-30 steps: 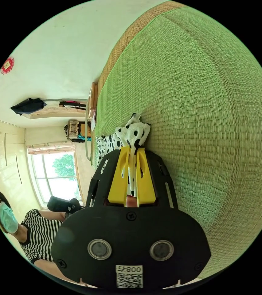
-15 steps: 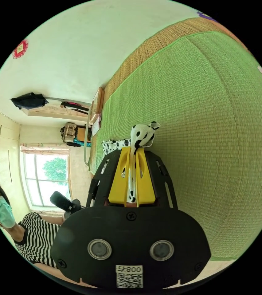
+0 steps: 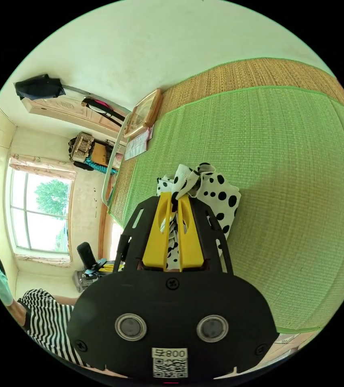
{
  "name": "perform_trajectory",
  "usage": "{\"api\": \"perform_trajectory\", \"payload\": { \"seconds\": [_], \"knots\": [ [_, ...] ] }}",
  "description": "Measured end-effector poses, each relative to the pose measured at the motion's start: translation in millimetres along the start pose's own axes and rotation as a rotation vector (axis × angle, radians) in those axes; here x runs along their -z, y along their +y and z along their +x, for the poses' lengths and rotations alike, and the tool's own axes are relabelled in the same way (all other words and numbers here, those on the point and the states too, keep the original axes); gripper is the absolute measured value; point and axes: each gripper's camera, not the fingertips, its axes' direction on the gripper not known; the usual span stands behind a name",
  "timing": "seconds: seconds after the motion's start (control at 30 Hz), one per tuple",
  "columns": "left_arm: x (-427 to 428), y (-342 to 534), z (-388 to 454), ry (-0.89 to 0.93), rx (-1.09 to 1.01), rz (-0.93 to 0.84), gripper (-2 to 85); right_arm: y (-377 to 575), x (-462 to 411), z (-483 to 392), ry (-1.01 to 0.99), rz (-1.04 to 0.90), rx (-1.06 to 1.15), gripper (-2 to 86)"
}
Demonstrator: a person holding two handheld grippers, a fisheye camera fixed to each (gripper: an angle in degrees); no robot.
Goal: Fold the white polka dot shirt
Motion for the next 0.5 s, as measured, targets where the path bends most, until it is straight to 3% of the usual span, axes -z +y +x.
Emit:
{"api": "perform_trajectory", "payload": {
  "seconds": [0.27, 0.5],
  "knots": [
    [98, 23, -79, -0.008, 0.233, 0.054, 0.6, -46, -132, -68, 0.129, -0.183, -0.001, 1.8],
    [154, 26, -105, -0.003, 0.294, 0.077, 0.6, -72, -181, -111, 0.209, -0.230, 0.040, 2.0]
  ]
}}
